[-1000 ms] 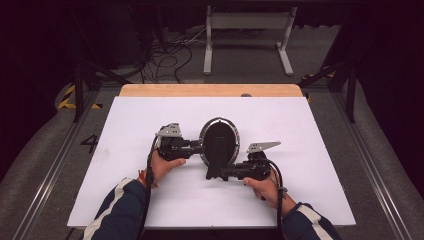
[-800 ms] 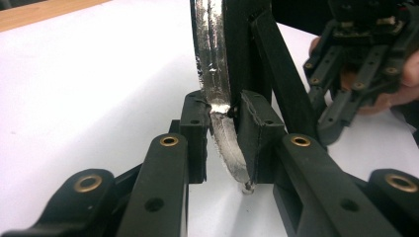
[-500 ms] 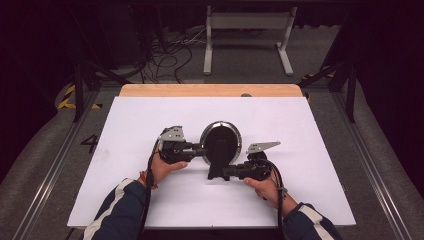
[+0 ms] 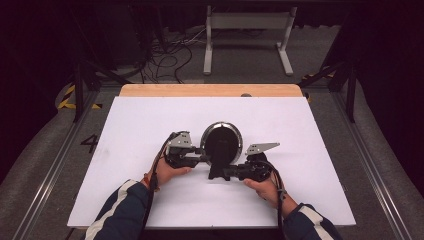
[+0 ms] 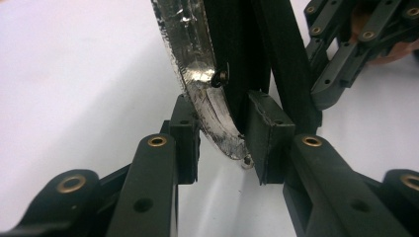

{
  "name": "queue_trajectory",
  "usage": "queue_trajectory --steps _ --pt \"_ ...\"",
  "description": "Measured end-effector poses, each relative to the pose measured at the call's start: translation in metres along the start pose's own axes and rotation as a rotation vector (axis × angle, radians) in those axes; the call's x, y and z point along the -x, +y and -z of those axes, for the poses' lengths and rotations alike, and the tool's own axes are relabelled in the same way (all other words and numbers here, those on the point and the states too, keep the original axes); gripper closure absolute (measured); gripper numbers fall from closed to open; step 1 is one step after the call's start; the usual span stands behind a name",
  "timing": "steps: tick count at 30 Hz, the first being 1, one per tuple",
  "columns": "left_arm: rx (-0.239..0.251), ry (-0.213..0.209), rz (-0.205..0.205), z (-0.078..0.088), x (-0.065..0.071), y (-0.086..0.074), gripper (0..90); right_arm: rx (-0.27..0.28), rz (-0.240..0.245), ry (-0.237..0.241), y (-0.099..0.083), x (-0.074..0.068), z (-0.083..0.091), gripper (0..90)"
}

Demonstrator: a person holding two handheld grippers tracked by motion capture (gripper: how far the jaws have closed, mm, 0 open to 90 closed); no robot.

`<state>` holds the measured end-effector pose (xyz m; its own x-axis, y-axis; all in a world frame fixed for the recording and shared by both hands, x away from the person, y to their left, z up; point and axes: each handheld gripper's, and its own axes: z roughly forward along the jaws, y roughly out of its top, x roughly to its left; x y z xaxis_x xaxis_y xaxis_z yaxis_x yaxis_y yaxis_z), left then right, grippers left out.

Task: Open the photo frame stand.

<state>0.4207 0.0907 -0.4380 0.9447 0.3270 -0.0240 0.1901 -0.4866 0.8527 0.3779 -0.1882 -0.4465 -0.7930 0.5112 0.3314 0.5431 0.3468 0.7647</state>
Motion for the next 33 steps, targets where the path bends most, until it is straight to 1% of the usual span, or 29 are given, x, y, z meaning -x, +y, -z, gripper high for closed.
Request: queue_trajectory --steps 2,3,4,9,13,15,18,21,22,25,28,31,33 --pt "0.003 0.04 -0.023 0.0 0.002 0.001 69.5 0.002 0.007 0.0 0.001 -0.001 0.001 79.0" --pt "0.006 0.068 -0.034 0.0 0.003 0.001 70.2 0.005 0.016 0.0 0.001 -0.002 0.001 78.8" --pt "0.006 0.068 -0.034 0.0 0.003 0.001 70.2 0.005 0.016 0.0 0.001 -0.002 0.001 78.8" --pt "0.005 0.138 -0.068 -0.001 0.004 0.002 71.1 0.011 0.021 -0.015 0.003 -0.002 0.002 77.7" --pt "0.008 0.19 -0.073 -0.003 0.002 0.001 72.2 0.009 0.025 -0.029 0.004 -0.002 0.001 77.3" --pt "0.006 0.228 -0.077 -0.004 0.001 0.001 72.7 0.004 0.029 -0.04 0.005 -0.001 0.0 77.2" --pt "0.008 0.238 -0.071 -0.005 -0.001 0.0 73.2 0.007 0.025 -0.05 0.006 -0.001 -0.001 77.1" --pt "-0.005 0.271 -0.086 -0.007 -0.001 0.001 73.0 0.01 0.024 -0.061 0.006 0.001 -0.001 76.8" --pt "-0.003 0.277 -0.079 -0.007 -0.001 0.001 73.1 0.007 0.025 -0.063 0.007 0.001 -0.002 76.7" --pt "0.001 0.291 -0.072 -0.01 -0.002 0.001 72.8 0.008 0.021 -0.076 0.007 0.001 -0.003 76.6" --pt "-0.006 0.305 -0.083 -0.012 -0.004 0.002 72.6 0.006 0.025 -0.089 0.007 0.002 -0.003 76.6" --pt "-0.006 0.313 -0.079 -0.013 -0.004 0.002 72.3 0.008 0.022 -0.092 0.007 0.002 -0.004 76.6" --pt "-0.016 0.32 -0.089 -0.014 -0.003 0.002 72.4 0.008 0.022 -0.094 0.006 0.003 -0.004 76.6"
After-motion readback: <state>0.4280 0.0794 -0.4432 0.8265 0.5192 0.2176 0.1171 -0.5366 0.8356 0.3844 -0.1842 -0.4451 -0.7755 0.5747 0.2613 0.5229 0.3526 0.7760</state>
